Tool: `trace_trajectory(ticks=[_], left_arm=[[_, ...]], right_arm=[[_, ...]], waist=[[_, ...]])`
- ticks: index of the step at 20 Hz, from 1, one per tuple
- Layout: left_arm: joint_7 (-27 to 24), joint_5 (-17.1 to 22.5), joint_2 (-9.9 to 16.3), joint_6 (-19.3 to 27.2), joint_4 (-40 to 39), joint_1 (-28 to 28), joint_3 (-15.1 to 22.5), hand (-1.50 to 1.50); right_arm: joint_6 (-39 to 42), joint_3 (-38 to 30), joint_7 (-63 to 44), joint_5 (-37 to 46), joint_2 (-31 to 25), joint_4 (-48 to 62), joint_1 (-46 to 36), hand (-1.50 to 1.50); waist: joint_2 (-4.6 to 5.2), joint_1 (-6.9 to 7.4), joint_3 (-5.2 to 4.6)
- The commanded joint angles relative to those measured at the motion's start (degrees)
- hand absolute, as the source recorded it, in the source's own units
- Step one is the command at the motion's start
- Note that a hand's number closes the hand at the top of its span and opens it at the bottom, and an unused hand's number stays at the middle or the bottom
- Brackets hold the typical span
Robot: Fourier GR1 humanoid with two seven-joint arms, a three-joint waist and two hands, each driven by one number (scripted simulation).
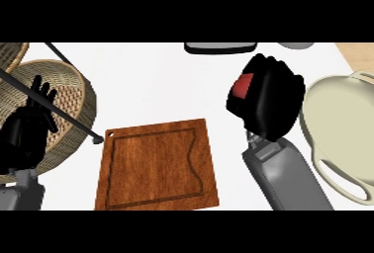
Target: Pick the bell pepper from the cutting board and place it in the pot
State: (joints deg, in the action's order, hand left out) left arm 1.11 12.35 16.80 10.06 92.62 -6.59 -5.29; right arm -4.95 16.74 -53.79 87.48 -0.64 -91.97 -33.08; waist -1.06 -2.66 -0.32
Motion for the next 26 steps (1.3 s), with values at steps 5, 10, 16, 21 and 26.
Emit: trace_trajectory(ticks=[5,10,16,21,26], left_arm=[[-1.2,-1.5,-2.4,-0.5,-3.9,-5.2,2.6,0.0],[2.1,-0.9,0.0,-1.8,-3.3,-7.4,1.0,0.0],[3.0,-1.4,-1.1,-1.9,-1.4,-7.1,1.7,0.0],[2.9,-1.7,-2.0,-1.7,1.4,-5.5,1.7,0.0],[2.6,-3.2,-4.0,-0.6,-4.3,-10.2,2.2,0.0]], right_arm=[[13.4,-7.0,-0.7,-1.7,-8.8,-21.2,11.7,1.5],[12.1,-17.0,5.5,-9.8,-14.8,-27.2,20.6,1.5],[10.3,-33.5,15.6,-23.4,-22.2,-24.0,22.9,1.5],[1.3,-39.8,26.9,-30.0,-23.1,-14.2,28.5,1.5],[-3.2,-43.3,33.9,-31.7,-26.2,-2.5,25.6,1.5]], waist=[[0.85,0.55,0.31],[0.95,1.04,0.37],[1.02,1.83,0.37],[1.02,2.37,0.38],[1.21,2.42,0.37]])
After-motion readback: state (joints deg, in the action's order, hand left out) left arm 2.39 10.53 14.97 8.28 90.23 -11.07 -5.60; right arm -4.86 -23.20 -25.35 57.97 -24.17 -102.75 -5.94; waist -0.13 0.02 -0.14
